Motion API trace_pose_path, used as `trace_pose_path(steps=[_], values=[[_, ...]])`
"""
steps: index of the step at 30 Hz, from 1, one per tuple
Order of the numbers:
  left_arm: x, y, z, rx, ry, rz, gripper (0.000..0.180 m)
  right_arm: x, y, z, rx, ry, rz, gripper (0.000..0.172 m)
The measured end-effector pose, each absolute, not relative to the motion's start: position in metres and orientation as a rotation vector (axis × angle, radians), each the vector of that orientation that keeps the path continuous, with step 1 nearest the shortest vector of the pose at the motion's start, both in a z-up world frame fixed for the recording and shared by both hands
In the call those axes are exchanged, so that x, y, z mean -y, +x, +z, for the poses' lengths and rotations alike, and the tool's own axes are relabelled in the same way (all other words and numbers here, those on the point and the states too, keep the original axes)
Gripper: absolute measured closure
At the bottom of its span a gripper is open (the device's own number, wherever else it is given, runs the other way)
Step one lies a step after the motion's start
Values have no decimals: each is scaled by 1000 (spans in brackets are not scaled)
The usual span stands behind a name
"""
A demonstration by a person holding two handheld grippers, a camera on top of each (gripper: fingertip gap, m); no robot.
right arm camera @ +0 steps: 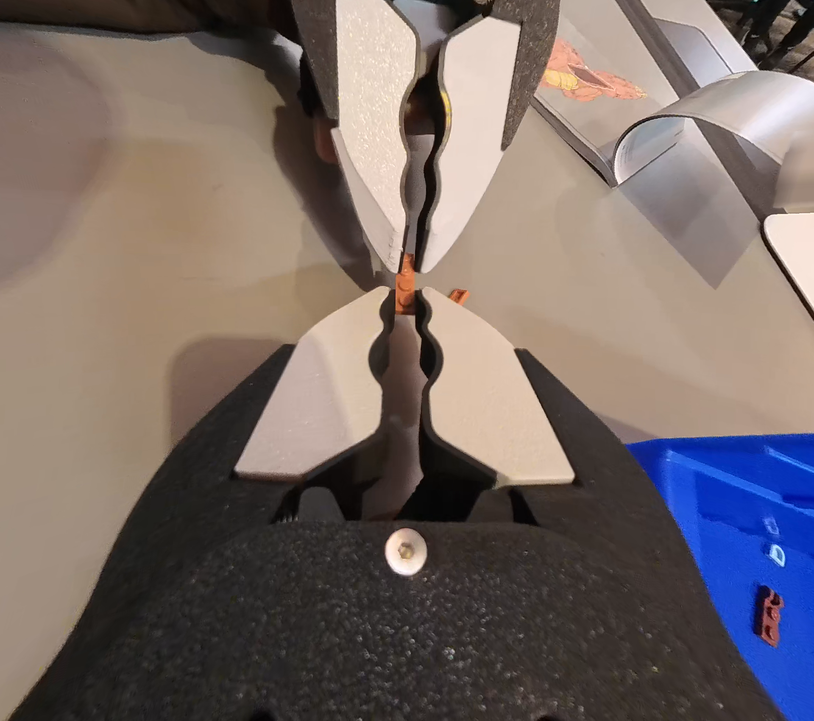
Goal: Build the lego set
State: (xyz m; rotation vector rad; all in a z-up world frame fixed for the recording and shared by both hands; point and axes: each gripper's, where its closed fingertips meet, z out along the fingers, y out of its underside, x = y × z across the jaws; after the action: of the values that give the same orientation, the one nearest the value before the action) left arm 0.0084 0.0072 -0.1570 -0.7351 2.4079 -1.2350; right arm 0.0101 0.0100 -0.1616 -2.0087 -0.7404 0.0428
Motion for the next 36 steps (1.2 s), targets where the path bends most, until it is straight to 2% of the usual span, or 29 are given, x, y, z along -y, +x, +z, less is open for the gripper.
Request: trace_pose_path(steps=[8, 32, 34, 36], values=[[-13, 11, -143, -2272, -783, -1445, 166, -14, 18, -144, 601, -1944, 166, 164], [-13, 9, -137, -2238, -728, -1499, 172, -14, 14, -137, 601, -1885, 193, 164], [-15, 10, -138, -2239, -732, -1492, 172, -15, 18, -140, 589, -1909, 158, 161], [-24, 12, -139, -2226, -762, -1454, 173, -18, 26, -146, 560, -1962, 111, 150]])
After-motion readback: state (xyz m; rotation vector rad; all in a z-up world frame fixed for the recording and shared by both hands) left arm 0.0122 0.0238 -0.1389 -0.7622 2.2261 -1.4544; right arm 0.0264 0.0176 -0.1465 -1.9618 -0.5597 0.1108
